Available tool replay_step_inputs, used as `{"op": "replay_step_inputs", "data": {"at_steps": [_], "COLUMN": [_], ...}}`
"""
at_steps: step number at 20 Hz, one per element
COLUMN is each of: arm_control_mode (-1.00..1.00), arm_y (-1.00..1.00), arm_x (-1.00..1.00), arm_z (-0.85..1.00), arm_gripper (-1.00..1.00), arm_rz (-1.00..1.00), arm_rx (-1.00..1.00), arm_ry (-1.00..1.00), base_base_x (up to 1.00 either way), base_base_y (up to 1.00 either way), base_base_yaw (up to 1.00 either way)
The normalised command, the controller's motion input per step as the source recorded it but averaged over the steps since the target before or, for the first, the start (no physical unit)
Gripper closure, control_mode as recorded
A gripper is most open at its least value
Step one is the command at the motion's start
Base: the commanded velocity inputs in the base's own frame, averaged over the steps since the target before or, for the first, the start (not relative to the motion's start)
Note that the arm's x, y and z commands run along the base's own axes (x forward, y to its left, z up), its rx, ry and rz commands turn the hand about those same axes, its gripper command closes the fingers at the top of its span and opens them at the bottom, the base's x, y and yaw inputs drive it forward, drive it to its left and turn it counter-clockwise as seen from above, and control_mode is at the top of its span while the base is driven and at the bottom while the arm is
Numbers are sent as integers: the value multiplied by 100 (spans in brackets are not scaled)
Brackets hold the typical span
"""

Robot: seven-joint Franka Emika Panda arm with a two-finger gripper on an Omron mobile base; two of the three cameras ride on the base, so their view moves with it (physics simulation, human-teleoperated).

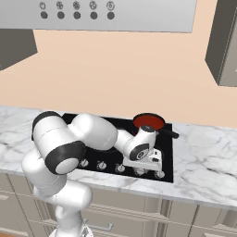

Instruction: Wait until the marinara sauce is simmered to a deep red color and then turn off the stove.

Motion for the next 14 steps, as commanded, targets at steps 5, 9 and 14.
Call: {"op": "replay_step_inputs", "data": {"at_steps": [5,9,14], "arm_control_mode": [-100,-100,-100], "arm_y": [0,0,0], "arm_x": [0,0,0], "arm_z": [0,0,0], "arm_gripper": [100,100,100], "arm_rz": [0,0,0], "arm_rx": [0,0,0], "arm_ry": [0,0,0], "base_base_x": [0,0,0], "base_base_y": [0,0,0], "base_base_yaw": [0,0,0]}}
